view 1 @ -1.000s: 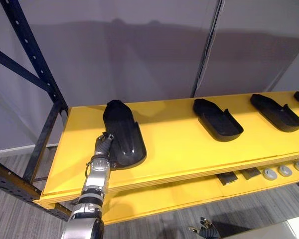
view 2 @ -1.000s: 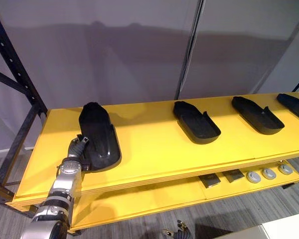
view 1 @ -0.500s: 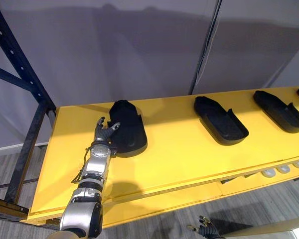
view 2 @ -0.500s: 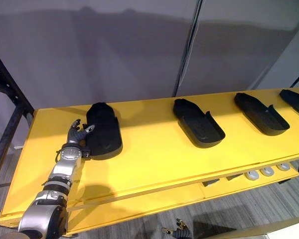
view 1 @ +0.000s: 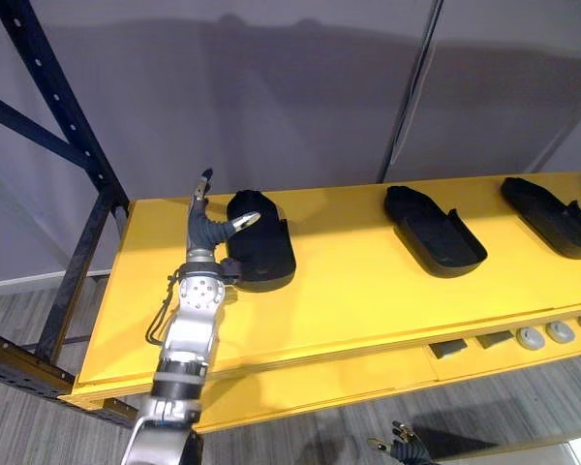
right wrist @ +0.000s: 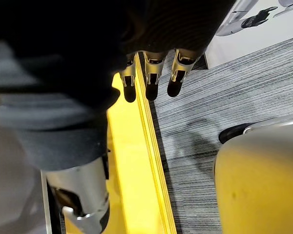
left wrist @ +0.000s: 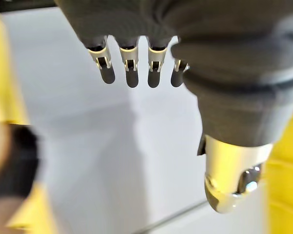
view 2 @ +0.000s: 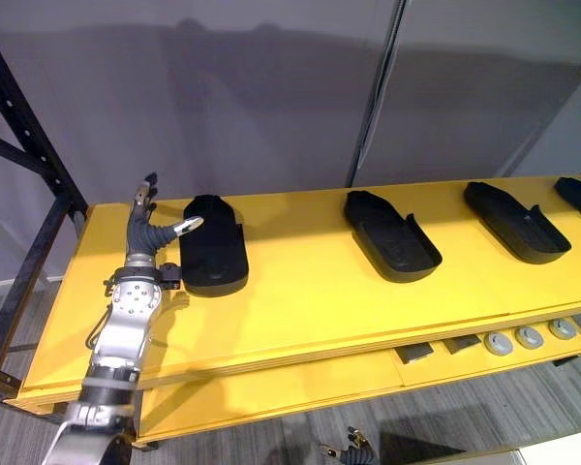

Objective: Walk over and take plastic housings, then place them on the shelf

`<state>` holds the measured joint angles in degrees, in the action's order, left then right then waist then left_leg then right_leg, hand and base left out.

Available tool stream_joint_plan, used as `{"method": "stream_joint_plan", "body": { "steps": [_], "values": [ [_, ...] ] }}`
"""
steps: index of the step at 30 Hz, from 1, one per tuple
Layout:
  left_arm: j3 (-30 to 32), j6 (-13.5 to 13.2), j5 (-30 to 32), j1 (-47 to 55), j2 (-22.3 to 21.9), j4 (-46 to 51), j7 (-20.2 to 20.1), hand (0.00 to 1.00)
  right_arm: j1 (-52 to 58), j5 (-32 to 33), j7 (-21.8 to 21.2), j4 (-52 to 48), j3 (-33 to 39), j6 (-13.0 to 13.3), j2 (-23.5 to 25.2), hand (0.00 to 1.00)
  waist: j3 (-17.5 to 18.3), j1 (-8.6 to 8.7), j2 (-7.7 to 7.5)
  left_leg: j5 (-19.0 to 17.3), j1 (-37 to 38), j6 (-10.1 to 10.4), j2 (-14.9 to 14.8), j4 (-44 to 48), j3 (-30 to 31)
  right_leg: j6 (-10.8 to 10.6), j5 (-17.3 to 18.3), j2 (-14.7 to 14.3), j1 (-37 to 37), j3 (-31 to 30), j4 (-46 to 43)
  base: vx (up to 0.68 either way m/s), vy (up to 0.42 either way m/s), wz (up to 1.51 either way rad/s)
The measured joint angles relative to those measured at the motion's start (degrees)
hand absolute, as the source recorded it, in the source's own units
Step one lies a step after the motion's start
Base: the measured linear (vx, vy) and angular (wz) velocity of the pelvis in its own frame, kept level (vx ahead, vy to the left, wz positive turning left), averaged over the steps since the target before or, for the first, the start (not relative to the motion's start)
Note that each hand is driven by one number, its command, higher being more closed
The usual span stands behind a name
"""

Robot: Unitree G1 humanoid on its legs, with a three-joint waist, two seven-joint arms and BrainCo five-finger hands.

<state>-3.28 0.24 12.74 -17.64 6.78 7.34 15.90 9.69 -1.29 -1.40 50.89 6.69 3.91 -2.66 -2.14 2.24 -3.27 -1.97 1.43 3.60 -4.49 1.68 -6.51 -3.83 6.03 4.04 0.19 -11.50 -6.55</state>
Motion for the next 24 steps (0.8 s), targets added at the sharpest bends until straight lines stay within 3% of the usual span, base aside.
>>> {"method": "stream_joint_plan", "body": {
  "steps": [8,15,24],
  "values": [
    [-9.19,-5.51,1.11,16.77,-5.2,11.99,-1.68,1.0,2.1,-0.02,0.27,-3.05,-0.96,0.46,1.73,0.0,0.1,-1.81,0.01,-5.68,-2.78,0.31,-2.18,8.68,-1.21,0.0,0.0,-1.25,1.05,-1.18,0.05,-0.01,0.013,-0.07],
    [-12.54,-5.84,1.13,21.78,-6.99,7.44,-6.29,1.0,3.83,-0.04,0.73,-5.63,-1.38,0.86,3.06,0.0,0.33,-2.22,-0.04,-7.54,-4.28,0.36,-3.1,12.22,-1.55,-0.02,-0.01,-1.56,0.94,-1.51,-0.02,-0.01,0.013,-0.03],
    [-12.56,-3.2,5.5,21.65,-7.97,-7.57,-6.75,1.0,4.83,-0.03,1.37,-6.88,-2.43,0.85,3.47,0.0,1.06,-2.48,-0.3,-8.73,-4.8,0.36,-3.63,13.02,-2.99,-0.07,0.04,-1.79,-0.15,-2.15,-0.3,0.01,0.025,-0.09]
  ]
}}
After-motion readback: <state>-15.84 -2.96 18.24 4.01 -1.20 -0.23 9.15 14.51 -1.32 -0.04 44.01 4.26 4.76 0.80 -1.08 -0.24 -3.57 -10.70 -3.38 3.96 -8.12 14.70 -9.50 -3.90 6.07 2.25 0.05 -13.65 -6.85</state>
